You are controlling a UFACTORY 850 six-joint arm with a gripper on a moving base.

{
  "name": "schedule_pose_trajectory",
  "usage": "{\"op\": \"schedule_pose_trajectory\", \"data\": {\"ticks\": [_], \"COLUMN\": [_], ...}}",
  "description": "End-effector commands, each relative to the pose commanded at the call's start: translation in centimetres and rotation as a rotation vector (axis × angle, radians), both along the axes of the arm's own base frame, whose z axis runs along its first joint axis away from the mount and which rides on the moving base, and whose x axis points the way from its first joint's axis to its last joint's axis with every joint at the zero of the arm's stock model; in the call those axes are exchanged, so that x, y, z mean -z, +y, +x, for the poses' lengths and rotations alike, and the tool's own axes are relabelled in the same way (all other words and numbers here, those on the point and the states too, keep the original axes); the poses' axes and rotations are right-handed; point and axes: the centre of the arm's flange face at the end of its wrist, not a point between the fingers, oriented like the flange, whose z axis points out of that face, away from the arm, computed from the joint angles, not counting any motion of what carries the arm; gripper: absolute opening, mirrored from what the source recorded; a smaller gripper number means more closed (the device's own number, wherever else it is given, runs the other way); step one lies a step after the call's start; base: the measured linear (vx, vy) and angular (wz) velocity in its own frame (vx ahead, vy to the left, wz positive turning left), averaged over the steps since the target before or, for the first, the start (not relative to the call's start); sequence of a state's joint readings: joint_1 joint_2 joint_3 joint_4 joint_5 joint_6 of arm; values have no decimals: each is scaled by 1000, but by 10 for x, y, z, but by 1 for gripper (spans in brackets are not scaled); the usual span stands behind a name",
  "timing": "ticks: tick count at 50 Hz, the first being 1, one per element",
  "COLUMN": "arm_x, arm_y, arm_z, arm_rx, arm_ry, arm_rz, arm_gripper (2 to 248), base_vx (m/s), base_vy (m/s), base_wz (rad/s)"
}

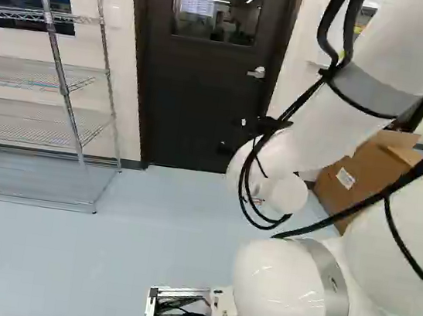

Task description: Open the door and move inside

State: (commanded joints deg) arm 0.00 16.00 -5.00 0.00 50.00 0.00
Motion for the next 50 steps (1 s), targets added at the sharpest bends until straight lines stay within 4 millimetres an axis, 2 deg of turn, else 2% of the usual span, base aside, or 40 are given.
{"op": "schedule_pose_trajectory", "data": {"ticks": [50], "arm_x": [0], "arm_y": [0], "arm_z": [0], "arm_rx": [0], "arm_ry": [0], "arm_rz": [0], "arm_gripper": [247], "base_vx": [2], "base_vy": [0], "base_wz": [0]}}
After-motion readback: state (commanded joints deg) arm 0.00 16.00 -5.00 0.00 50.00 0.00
